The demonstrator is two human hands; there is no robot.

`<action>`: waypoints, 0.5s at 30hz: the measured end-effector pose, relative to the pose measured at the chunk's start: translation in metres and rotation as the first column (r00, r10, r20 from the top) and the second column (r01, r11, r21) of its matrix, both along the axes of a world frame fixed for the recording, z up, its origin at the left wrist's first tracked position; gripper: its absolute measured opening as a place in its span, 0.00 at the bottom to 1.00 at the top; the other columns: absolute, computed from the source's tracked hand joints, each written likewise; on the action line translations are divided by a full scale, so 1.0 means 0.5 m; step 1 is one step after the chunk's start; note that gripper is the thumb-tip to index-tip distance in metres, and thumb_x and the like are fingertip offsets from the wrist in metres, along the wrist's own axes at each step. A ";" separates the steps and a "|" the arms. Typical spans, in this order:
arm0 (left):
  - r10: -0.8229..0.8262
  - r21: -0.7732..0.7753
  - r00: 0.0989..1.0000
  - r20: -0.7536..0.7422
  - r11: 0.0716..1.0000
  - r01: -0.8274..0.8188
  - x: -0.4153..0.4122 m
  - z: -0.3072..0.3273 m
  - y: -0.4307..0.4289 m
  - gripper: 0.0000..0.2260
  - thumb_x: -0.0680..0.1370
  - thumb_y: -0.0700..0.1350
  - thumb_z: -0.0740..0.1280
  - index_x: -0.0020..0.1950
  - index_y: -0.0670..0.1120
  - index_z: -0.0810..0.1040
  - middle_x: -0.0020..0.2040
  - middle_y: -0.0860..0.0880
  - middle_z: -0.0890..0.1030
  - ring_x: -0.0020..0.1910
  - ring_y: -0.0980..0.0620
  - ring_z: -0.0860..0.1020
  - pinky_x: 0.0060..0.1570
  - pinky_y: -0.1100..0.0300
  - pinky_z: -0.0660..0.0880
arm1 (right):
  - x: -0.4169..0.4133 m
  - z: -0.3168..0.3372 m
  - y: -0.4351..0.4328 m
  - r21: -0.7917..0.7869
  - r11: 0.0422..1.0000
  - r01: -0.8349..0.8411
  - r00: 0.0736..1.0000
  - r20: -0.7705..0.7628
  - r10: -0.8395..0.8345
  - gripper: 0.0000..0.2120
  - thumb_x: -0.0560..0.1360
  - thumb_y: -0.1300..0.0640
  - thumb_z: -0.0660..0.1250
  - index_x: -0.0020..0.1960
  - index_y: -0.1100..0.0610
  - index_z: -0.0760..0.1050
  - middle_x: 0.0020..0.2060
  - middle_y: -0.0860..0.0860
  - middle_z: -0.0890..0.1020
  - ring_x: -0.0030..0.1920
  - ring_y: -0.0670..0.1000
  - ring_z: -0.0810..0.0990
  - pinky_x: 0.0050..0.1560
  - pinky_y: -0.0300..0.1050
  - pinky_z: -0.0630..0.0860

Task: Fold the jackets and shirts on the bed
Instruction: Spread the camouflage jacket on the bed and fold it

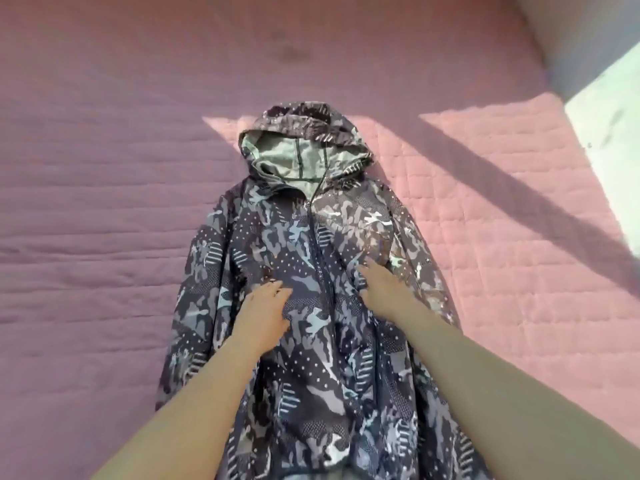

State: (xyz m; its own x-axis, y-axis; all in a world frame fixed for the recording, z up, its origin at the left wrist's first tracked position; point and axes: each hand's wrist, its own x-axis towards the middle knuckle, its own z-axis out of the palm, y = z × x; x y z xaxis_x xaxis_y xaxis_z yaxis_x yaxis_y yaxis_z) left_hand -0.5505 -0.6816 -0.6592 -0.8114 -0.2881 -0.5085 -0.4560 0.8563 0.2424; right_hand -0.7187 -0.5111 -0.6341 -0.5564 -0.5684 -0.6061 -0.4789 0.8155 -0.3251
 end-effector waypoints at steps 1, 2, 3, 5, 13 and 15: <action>-0.023 0.040 1.000 0.009 0.999 0.022 0.024 -0.022 0.018 0.30 0.78 0.50 0.67 0.78 0.50 0.58 0.78 0.49 0.57 0.77 0.49 0.56 0.75 0.53 0.56 | 0.020 -0.032 0.018 0.032 0.999 -0.023 0.999 0.045 0.021 0.28 0.80 0.63 0.59 0.78 0.53 0.56 0.78 0.50 0.52 0.76 0.55 0.56 0.71 0.54 0.64; -0.053 0.066 0.998 0.022 0.996 0.051 0.049 -0.040 0.039 0.31 0.78 0.51 0.67 0.78 0.50 0.58 0.78 0.49 0.58 0.76 0.49 0.57 0.74 0.53 0.57 | 0.044 -0.060 0.037 0.058 0.997 -0.046 0.997 0.068 0.042 0.28 0.81 0.60 0.59 0.78 0.53 0.55 0.78 0.50 0.52 0.77 0.54 0.54 0.72 0.54 0.62; -0.077 0.092 0.997 0.027 0.993 0.074 0.076 -0.054 0.059 0.33 0.77 0.53 0.68 0.78 0.50 0.57 0.78 0.49 0.57 0.76 0.49 0.57 0.74 0.54 0.58 | 0.069 -0.084 0.056 0.064 0.996 -0.062 0.997 0.052 0.058 0.28 0.81 0.57 0.59 0.78 0.53 0.55 0.78 0.51 0.52 0.77 0.54 0.53 0.74 0.53 0.60; -0.111 0.136 0.992 0.052 0.985 0.103 0.134 -0.079 0.102 0.37 0.76 0.57 0.68 0.79 0.52 0.52 0.78 0.50 0.55 0.76 0.49 0.55 0.75 0.52 0.54 | 0.128 -0.122 0.104 0.062 0.991 -0.119 0.991 -0.050 0.122 0.28 0.80 0.54 0.60 0.78 0.53 0.56 0.78 0.52 0.51 0.78 0.55 0.51 0.76 0.53 0.56; -0.285 0.133 0.909 0.305 0.958 0.255 0.384 -0.141 0.206 0.59 0.66 0.67 0.71 0.73 0.57 0.24 0.71 0.53 0.21 0.72 0.46 0.25 0.59 0.28 0.27 | 0.342 -0.199 0.365 0.144 0.842 -0.520 0.840 -0.097 0.534 0.35 0.76 0.30 0.50 0.76 0.49 0.61 0.75 0.52 0.61 0.73 0.56 0.67 0.70 0.58 0.64; -0.277 0.067 0.913 0.299 0.961 0.269 0.434 -0.153 0.195 0.59 0.68 0.57 0.75 0.73 0.58 0.25 0.72 0.51 0.22 0.71 0.45 0.24 0.60 0.24 0.31 | 0.364 -0.202 0.417 0.230 0.804 -0.549 0.825 -0.008 0.566 0.47 0.68 0.21 0.51 0.77 0.50 0.58 0.76 0.52 0.61 0.73 0.58 0.64 0.69 0.64 0.57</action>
State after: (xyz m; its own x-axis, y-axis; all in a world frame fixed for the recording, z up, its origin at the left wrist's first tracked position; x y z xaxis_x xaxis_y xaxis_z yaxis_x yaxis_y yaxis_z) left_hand -0.3336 -0.5840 -0.7359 -0.6634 -0.0620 -0.7457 -0.2602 0.9535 0.1521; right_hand -0.5367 -0.3025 -0.7351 -0.2296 -0.6591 -0.7161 -0.8870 0.4446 -0.1249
